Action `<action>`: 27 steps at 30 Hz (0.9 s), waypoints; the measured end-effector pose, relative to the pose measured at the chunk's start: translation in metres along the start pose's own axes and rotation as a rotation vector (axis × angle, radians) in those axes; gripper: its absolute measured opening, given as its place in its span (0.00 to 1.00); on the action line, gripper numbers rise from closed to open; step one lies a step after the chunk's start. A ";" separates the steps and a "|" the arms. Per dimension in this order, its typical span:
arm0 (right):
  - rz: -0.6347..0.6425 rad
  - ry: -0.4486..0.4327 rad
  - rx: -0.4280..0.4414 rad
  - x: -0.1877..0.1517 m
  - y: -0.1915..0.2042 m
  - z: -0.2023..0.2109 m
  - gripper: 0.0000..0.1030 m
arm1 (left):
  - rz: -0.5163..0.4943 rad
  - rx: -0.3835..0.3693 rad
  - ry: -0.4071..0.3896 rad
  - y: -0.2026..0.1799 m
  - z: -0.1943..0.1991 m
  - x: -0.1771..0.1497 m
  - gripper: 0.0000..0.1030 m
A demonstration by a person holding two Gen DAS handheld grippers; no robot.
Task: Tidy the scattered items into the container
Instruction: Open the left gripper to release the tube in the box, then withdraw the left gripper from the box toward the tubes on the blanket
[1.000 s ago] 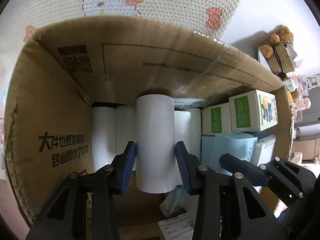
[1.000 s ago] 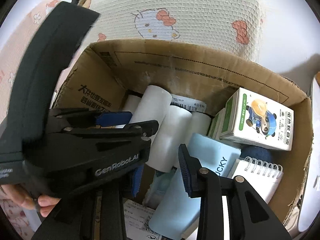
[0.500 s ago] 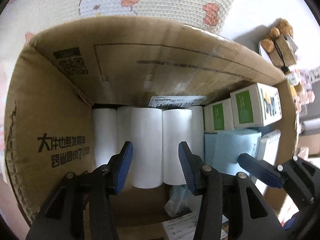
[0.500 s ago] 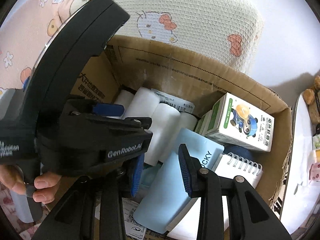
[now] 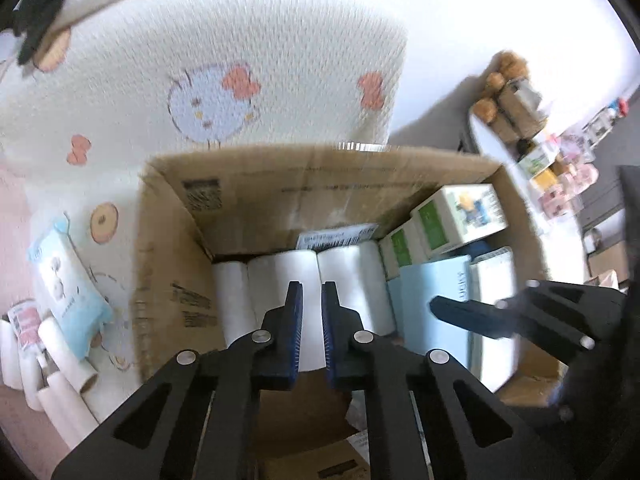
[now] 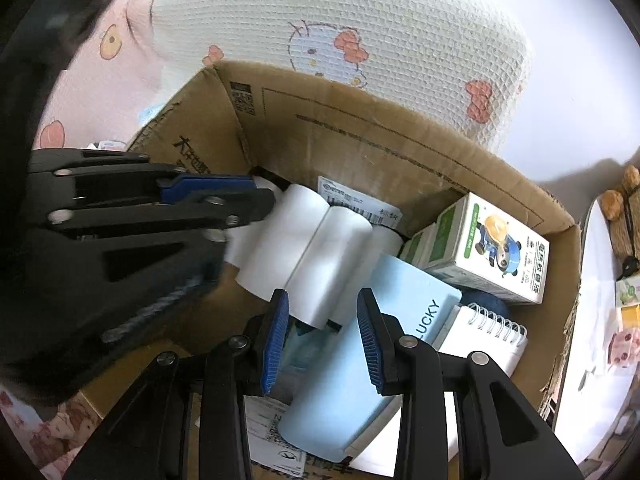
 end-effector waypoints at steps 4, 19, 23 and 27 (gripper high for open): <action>0.001 -0.028 0.001 0.010 0.014 0.007 0.31 | -0.033 0.096 -0.216 0.018 0.053 0.015 0.10; 0.080 -0.048 -0.071 0.028 0.073 0.027 0.31 | 0.063 0.072 -0.501 0.089 0.148 0.008 0.10; 0.071 -0.045 -0.040 0.031 0.083 0.026 0.31 | 0.099 0.113 -0.508 0.114 0.150 -0.010 0.10; 0.071 -0.076 -0.041 0.036 0.095 0.030 0.31 | 0.174 0.144 -0.507 0.144 0.152 -0.033 0.10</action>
Point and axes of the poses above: each gripper's, at about its wrist camera, not at the fingertips, and z roughly against the way its jaws point, y to its left, x to its top, the point moved 10 cm from there along -z, roughly the way its jaws point, and after that the axes turned 8 degrees about -z, right-handed, at the moved point
